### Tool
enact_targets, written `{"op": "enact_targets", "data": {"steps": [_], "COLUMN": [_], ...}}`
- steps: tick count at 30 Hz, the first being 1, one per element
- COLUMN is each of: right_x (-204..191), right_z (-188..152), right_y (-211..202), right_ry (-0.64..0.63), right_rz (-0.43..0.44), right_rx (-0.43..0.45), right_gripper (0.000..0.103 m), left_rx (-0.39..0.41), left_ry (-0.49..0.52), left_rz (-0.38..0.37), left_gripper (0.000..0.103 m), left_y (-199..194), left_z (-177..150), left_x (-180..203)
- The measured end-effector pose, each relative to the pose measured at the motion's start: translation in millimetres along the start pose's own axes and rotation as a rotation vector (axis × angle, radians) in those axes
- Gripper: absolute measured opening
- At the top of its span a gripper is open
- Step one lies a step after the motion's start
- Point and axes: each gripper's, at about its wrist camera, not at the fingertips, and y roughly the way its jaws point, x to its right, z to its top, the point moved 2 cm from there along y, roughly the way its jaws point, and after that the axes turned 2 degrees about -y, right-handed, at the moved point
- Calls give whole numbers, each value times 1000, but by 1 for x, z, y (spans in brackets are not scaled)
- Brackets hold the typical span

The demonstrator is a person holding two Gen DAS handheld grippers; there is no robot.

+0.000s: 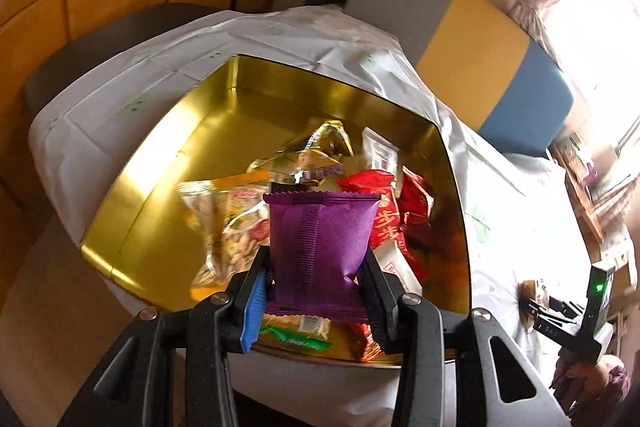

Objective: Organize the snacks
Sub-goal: 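Carry the purple packet into the tin with left tool while right holds pastry bag, then open the left tool to release the purple packet in the tin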

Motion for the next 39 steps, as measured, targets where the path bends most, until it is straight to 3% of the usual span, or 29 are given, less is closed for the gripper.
{"op": "enact_targets", "data": {"steps": [7, 15, 18, 25, 32, 39], "right_x": [0, -1, -1, 0, 1, -1], "right_z": [0, 0, 0, 0, 0, -1], "right_y": [0, 0, 0, 0, 0, -1], "right_ry": [0, 0, 0, -10, -14, -13], "right_rz": [-1, -1, -2, -12, -18, -19], "right_rx": [0, 0, 1, 3, 8, 9], "right_gripper": [61, 61, 61, 61, 61, 61], "left_rx": [-6, -31, -23, 80, 19, 19], "left_ry": [63, 128, 114, 143, 138, 131], "left_rz": [32, 146, 143, 188, 233, 253], "left_gripper": [43, 46, 46, 46, 39, 39], "left_y": [20, 58, 53, 20, 39, 50], "left_z": [19, 37, 37, 18, 11, 24], "left_x": [15, 17, 15, 10, 2, -1]}}
